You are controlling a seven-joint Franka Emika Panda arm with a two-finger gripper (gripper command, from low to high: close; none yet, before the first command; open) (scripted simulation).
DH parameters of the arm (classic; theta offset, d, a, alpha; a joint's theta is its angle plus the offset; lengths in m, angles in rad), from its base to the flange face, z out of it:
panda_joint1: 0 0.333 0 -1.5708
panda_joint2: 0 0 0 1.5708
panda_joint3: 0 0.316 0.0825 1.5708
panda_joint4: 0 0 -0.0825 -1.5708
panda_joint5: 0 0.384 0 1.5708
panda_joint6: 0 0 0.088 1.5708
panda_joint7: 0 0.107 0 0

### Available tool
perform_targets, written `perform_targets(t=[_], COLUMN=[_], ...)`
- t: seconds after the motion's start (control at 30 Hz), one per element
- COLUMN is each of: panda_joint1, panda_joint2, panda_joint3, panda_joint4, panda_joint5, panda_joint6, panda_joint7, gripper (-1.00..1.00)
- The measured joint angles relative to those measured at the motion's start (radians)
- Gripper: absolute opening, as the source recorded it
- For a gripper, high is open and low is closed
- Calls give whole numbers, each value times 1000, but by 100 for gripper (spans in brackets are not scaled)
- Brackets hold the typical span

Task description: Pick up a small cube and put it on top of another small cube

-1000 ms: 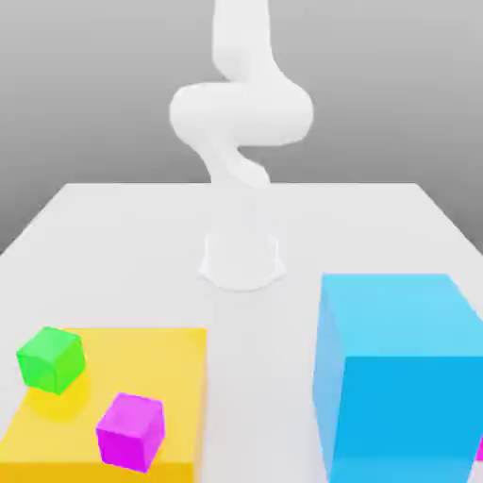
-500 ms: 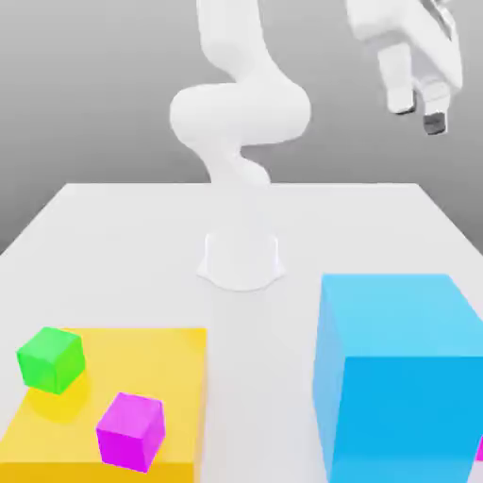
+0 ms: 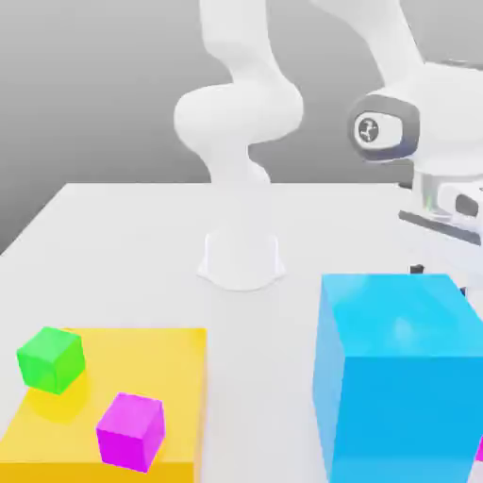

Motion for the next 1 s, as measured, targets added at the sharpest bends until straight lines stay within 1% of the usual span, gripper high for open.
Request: perform_targets(t=[0.07, 0.1, 0.17, 0.3, 0.33, 0.57, 0.7, 0.8, 0.87, 1.0], panda_joint1=[27, 35, 40, 109, 126, 131, 97, 97, 102, 70], panda_joint2=[45, 75, 142, 285, 317, 323, 203, 96, 79, 125], panda_joint3=[11, 11, -9, -96, -115, -120, -71, -57, -61, -94], panda_joint4=[-40, -45, -40, -17, -11, -10, -32, -51, -19, 113], panda_joint5=[32, 27, -6, -71, -76, -78, -18, 31, 51, 74], panda_joint6=[43, 69, 124, 242, 268, 271, 173, 86, 37, -50], panda_joint7=[-39, -37, -14, 33, 37, 39, -4, -41, -26, 63], gripper=[0, 0, 0, 0, -100, -100, -100, -100, -100, -100])
